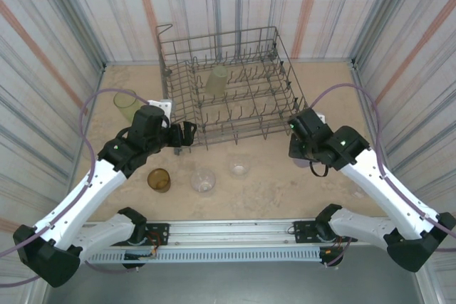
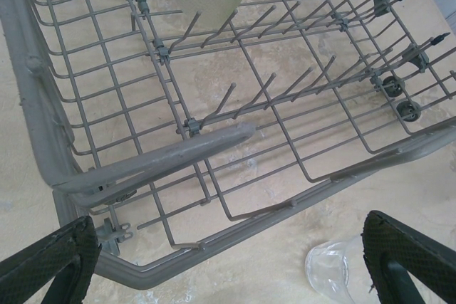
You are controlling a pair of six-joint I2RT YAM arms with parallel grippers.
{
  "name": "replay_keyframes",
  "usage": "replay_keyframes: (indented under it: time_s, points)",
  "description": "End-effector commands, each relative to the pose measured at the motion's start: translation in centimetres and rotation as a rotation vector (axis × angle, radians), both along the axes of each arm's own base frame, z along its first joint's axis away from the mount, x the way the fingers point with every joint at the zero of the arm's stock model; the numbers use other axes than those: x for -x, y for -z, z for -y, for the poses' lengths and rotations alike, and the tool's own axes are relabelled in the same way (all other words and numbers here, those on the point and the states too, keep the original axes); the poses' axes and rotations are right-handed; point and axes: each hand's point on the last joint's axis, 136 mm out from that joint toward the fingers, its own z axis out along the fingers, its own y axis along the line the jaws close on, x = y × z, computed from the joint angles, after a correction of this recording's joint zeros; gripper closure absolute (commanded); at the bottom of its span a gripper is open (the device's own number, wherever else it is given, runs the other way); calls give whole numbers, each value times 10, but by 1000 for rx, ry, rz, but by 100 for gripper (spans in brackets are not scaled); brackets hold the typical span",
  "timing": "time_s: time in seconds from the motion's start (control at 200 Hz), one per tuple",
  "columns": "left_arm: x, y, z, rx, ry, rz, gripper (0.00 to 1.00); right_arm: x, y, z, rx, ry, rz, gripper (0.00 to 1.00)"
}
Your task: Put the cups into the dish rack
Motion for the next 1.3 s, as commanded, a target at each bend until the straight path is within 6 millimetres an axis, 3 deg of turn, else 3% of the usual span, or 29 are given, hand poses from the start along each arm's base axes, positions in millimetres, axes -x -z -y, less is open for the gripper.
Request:
replay_keyframes:
  time_s: [0.0, 0.681, 0.957, 1.297]
  points:
    - [-2, -15, 1, -7, 12, 39, 1, -1, -22, 20, 43, -9, 38, 100]
    - [-8, -27, 6, -37, 39, 33, 1, -51, -82, 45, 105, 44, 148, 100]
    - [-8, -34, 10, -17, 45, 24, 1, -78, -110, 33, 82, 11, 217, 100]
    - [-18, -60, 26, 19, 98, 62, 1, -109, -130, -5, -47, -98, 300, 100]
